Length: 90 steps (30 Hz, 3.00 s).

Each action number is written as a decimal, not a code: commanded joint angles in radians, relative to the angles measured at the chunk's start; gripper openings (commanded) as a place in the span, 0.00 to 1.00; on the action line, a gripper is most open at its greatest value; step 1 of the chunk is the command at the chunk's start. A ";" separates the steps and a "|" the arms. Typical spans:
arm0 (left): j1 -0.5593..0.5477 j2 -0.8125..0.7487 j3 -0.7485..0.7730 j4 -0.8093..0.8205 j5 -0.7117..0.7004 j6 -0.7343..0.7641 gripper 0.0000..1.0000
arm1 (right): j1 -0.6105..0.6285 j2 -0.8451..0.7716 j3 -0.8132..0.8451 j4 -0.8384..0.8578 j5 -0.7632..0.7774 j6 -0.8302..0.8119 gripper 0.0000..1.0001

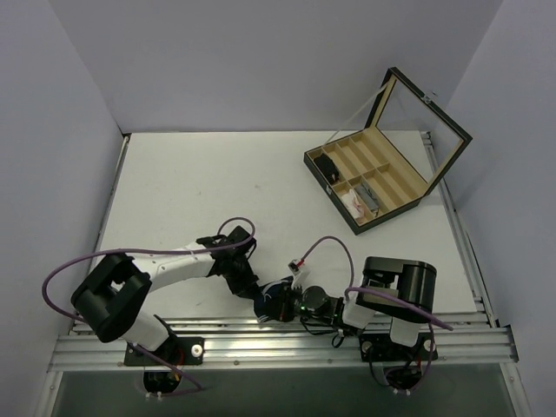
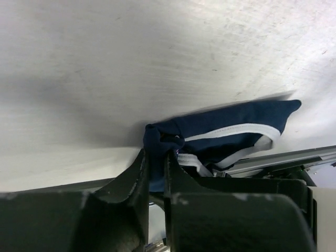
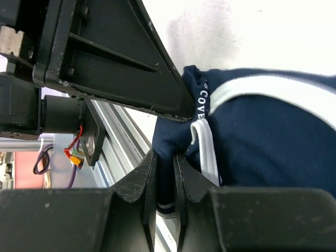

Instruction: Roll the underwear

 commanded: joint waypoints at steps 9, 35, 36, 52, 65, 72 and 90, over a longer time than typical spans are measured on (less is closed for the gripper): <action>-0.013 0.243 0.266 -0.316 -0.137 0.067 0.02 | -0.076 -0.299 0.318 -1.100 0.183 -0.318 0.34; -0.025 0.453 0.522 -0.533 -0.196 0.005 0.02 | 0.239 -0.361 0.580 -1.372 0.657 -0.274 0.44; -0.025 0.455 0.521 -0.530 -0.196 0.005 0.02 | 0.242 -0.336 0.589 -1.379 0.656 -0.272 0.44; -0.030 0.455 0.513 -0.544 -0.196 0.010 0.02 | 0.243 -0.101 0.673 -1.464 0.700 -0.220 0.45; 0.036 0.206 0.335 -0.366 -0.122 -0.102 0.02 | 0.162 -0.138 0.448 -1.266 0.486 -0.177 0.00; 0.087 0.016 0.249 -0.261 -0.151 -0.108 0.45 | -0.034 -0.138 0.175 -0.832 0.138 -0.185 0.00; 0.084 -0.053 0.071 -0.013 -0.061 -0.018 0.55 | -0.080 0.130 -0.034 -0.301 -0.014 -0.121 0.00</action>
